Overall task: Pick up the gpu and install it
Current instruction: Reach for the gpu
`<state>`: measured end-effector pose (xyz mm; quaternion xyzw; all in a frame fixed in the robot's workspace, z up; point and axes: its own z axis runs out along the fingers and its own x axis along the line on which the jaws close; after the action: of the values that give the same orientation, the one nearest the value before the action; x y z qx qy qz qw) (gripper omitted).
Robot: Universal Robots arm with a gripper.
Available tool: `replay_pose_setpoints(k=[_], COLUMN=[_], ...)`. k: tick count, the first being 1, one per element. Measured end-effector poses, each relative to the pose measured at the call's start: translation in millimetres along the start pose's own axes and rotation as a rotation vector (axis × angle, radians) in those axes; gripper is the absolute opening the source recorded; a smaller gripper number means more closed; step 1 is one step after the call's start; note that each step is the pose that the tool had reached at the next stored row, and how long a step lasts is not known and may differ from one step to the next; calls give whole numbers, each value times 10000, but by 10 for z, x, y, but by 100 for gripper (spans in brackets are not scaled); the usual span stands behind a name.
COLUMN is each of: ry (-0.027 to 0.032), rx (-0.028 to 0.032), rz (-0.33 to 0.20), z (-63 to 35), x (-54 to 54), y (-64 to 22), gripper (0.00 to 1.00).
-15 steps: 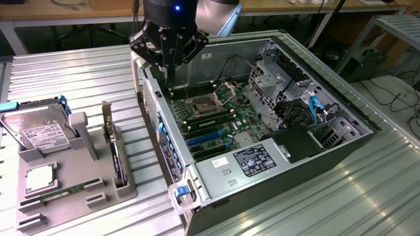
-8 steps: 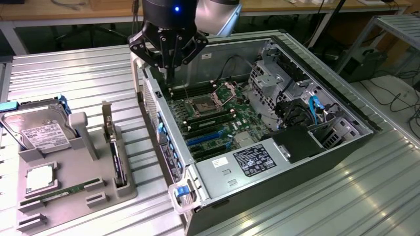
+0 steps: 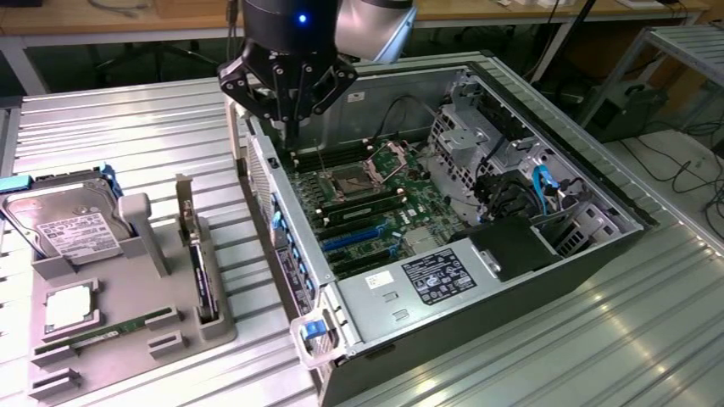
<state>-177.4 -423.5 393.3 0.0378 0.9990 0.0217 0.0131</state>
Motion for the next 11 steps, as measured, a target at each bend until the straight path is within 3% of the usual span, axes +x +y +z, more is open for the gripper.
replay_pose_setpoints(k=[11], ry=[0], rx=[0], rz=[0], z=[-5], x=[79], y=[-74], gripper=[11])
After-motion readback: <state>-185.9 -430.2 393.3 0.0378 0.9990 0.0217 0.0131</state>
